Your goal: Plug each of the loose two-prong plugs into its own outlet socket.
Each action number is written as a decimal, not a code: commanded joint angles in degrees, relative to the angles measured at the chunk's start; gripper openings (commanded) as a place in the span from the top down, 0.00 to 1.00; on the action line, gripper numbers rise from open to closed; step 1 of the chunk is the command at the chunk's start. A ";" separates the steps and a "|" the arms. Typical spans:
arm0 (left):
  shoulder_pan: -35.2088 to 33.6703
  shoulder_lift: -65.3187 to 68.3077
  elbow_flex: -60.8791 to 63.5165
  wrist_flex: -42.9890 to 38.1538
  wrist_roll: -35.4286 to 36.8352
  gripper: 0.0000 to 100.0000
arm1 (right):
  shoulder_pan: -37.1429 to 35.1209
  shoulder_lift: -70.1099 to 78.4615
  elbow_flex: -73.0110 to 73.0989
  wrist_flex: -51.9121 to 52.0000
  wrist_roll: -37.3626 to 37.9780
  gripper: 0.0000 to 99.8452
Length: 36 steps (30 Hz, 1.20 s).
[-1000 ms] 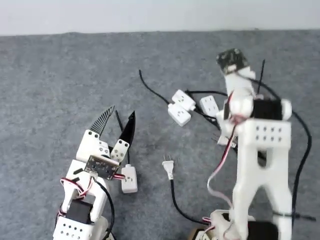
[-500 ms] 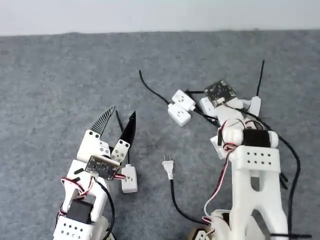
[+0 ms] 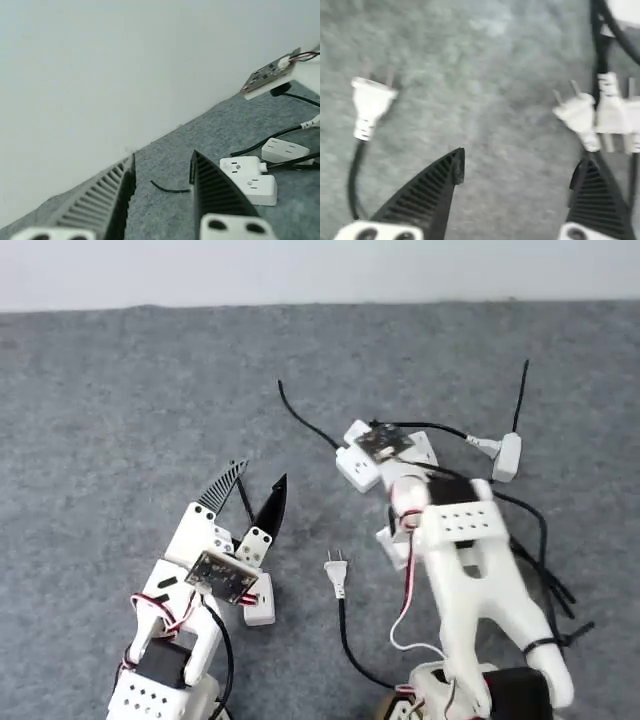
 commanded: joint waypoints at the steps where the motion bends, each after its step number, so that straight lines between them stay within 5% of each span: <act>1: -0.09 7.38 -6.64 0.00 -0.62 0.83 | -8.57 -0.31 -0.53 0.57 -4.57 0.68; 11: -12.75 39.21 -22.11 -4.84 6.95 0.83 | -22.37 0.66 2.90 -4.44 -16.26 0.68; 20: -13.98 37.10 -23.60 -0.62 9.76 0.83 | -30.73 0.66 14.86 -17.19 -19.52 0.68; 30: -14.07 30.42 -19.65 2.81 9.76 0.83 | -25.19 0.75 16.26 -18.68 -17.58 0.70; 36: -14.07 23.65 -15.87 4.48 9.76 0.83 | -13.05 1.63 18.11 -22.90 -11.43 1.00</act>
